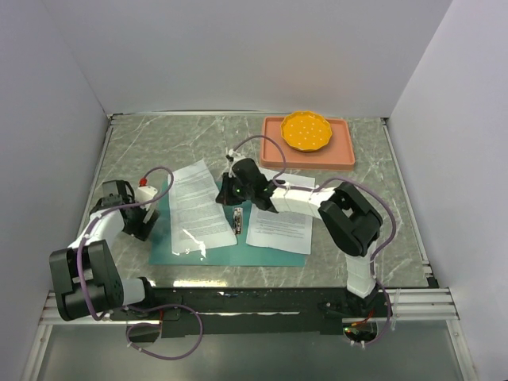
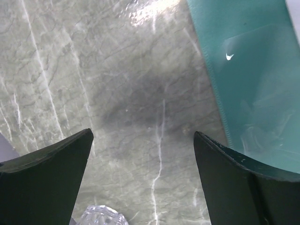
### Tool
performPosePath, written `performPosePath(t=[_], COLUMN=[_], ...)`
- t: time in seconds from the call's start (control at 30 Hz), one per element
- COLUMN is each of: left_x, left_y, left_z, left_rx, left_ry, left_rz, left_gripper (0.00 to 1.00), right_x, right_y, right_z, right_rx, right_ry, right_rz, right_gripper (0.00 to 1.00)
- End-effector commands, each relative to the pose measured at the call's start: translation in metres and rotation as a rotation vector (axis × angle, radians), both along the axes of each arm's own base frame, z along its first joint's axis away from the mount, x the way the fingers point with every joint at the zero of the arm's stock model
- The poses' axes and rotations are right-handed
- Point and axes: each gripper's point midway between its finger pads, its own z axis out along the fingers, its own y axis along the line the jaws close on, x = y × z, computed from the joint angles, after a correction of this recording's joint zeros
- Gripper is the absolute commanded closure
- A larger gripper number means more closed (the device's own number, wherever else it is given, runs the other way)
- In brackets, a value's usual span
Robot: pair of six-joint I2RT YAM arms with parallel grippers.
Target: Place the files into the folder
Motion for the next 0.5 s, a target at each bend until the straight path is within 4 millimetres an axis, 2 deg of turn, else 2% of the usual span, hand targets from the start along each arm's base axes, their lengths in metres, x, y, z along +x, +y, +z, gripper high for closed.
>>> performPosePath(t=[0.0,0.17,0.3,0.47], left_x=[-0.014,-0.018,-0.022,-0.021], left_y=[0.005,-0.002,-0.005,-0.003], left_z=[-0.007,-0.010,-0.015,-0.012], left_rx=[0.003,-0.031,-0.047,-0.039], left_ry=[0.066,0.080,0.103,0.103], left_rz=[-0.030,-0.040,-0.045,-0.046], left_gripper=[0.04,0.04,0.04,0.04], right_x=[-0.005,-0.025,-0.032,-0.033], right_y=[0.015,0.014,0.012,0.003], right_z=[0.003,0.000,0.005,-0.005], right_rx=[0.037,0.040,0.055,0.058], right_ry=[-0.003,0.025,0.035,0.092], right_rz=[-0.041,-0.040,-0.054,-0.148], right_gripper=[1.00,1.00,1.00,1.00])
